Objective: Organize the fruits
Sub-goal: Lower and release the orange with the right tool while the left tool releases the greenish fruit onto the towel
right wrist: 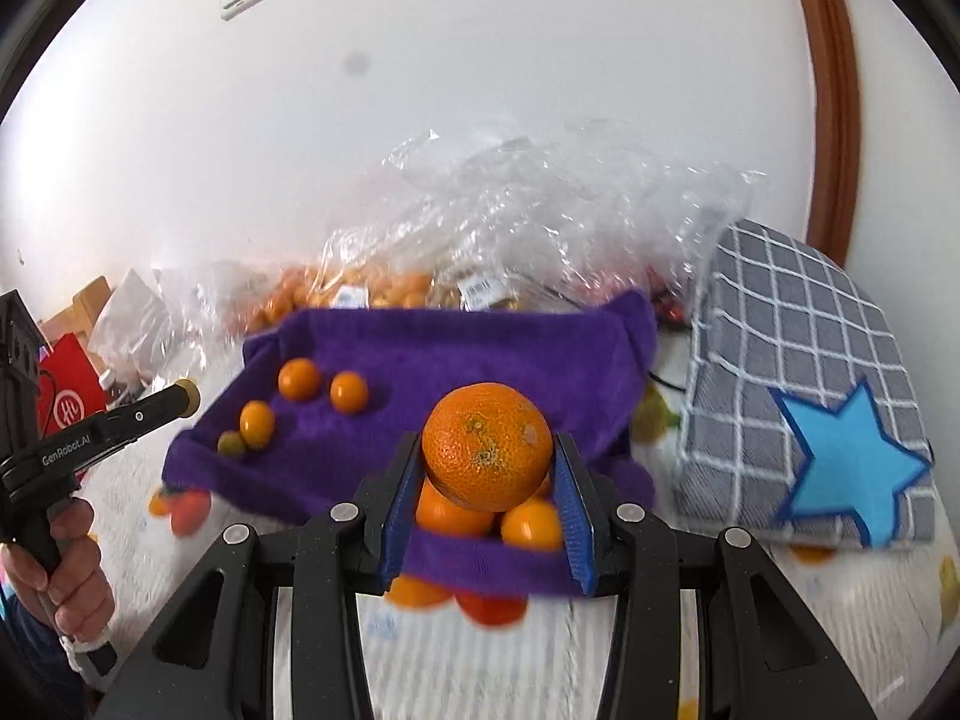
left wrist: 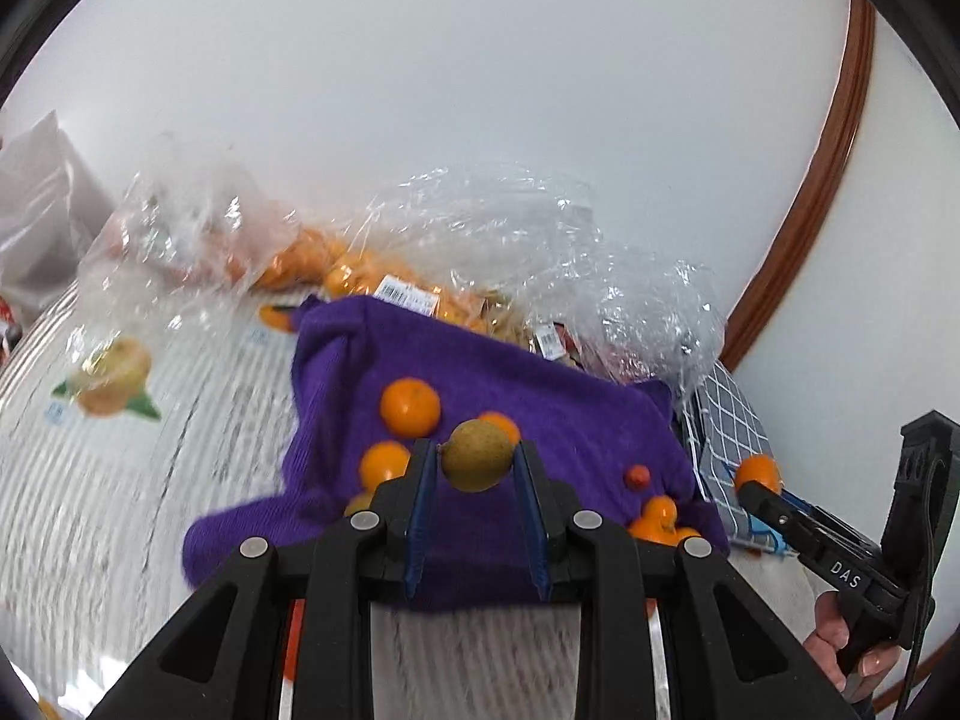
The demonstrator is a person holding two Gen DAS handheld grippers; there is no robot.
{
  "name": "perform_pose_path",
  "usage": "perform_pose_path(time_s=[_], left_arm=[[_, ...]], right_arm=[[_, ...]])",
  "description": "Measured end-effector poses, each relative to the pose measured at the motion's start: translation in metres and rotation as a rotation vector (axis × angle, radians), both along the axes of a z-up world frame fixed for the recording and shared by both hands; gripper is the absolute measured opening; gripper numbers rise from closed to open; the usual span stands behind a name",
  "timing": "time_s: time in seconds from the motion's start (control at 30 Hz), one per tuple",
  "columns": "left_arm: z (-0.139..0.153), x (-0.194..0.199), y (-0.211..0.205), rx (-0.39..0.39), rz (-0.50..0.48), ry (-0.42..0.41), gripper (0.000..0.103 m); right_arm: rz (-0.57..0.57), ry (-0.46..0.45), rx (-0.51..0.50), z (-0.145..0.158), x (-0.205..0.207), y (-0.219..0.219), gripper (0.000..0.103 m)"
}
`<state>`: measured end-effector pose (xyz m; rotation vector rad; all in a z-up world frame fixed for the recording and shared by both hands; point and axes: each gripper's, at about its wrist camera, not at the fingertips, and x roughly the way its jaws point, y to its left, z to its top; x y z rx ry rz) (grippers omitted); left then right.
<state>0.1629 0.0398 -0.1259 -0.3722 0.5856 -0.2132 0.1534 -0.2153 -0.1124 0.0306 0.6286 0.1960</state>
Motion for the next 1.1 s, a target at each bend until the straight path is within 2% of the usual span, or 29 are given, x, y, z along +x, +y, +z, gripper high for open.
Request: perform_pose_path(time_s=[0.3, 0.4, 0.6, 0.73, 1.1], left_arm=[[-0.023, 0.033, -0.021, 0.032, 0.002, 0.011, 0.025], [-0.034, 0.038, -0.025, 0.035, -0.010, 0.021, 0.025], [-0.041, 0.042, -0.033, 0.055, -0.049, 0.034, 0.025], [-0.045, 0.046, -0.031, 0.044, -0.048, 0.063, 0.025], [-0.049, 0.049, -0.031, 0.055, -0.041, 0.084, 0.025]], right_arm=[[0.049, 0.069, -0.031, -0.019, 0.058, 0.020, 0.042], [0.049, 0.093, -0.003, -0.030, 0.066, 0.019, 0.042], [0.059, 0.131, -0.040, -0.047, 0.073, 0.026, 0.042], [0.067, 0.144, -0.027, -0.053, 0.075, 0.026, 0.042], [0.090, 0.120, -0.063, -0.056, 0.069, 0.031, 0.043]])
